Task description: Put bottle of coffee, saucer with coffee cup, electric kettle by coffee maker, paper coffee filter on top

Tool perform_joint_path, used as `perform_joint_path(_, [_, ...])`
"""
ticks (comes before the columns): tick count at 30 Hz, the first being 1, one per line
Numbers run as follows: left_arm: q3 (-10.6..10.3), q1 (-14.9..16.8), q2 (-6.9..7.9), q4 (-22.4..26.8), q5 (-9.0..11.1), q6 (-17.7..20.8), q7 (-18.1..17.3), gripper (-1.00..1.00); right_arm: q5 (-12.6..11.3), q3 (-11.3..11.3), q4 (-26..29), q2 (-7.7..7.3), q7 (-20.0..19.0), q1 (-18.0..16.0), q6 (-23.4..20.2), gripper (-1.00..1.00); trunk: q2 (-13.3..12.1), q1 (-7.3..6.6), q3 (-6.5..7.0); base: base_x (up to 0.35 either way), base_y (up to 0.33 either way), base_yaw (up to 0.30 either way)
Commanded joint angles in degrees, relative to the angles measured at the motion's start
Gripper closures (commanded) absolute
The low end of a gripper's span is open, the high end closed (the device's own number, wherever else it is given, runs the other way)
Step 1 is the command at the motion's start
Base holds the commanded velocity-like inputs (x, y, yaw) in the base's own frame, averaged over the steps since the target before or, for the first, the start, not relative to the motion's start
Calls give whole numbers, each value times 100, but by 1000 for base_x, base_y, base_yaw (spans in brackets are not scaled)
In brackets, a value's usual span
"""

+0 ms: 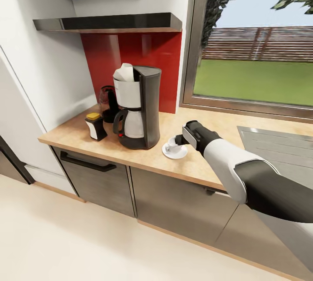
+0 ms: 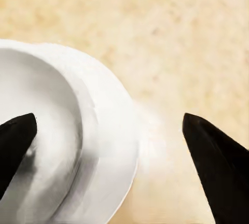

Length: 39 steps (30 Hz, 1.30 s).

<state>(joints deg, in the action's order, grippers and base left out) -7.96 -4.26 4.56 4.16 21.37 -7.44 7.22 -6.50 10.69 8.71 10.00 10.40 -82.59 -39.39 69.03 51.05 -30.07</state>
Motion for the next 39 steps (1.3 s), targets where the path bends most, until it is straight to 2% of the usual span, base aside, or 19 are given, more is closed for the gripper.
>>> perform_joint_path(1, [-49,-5,1,15,42,-3,25,-100,-62,38,8,0,38,-2,-23,-100,3,0,-5,0,0,0])
perform_joint_path(19, [-48,-5,1,15,45,-3,25,-100,-54,40,29,0,41,-1,-23,-100,3,0,-5,0,0,0])
perform_joint_path(21, [-48,-5,1,15,50,-3,25,-100,-52,39,133,0,41,-2,-24,-100,3,0,-5,0,0,0])
perform_joint_path(26, [-48,-5,1,15,62,-7,25,-100,-45,55,797,0,47,-2,-36,-100,3,0,-5,0,0,0])
perform_joint_path(39, [-72,-5,-6,63,25,-3,25,-100,-18,87,956,0,50,-2,-26,-100,3,0,-5,0,0,0])
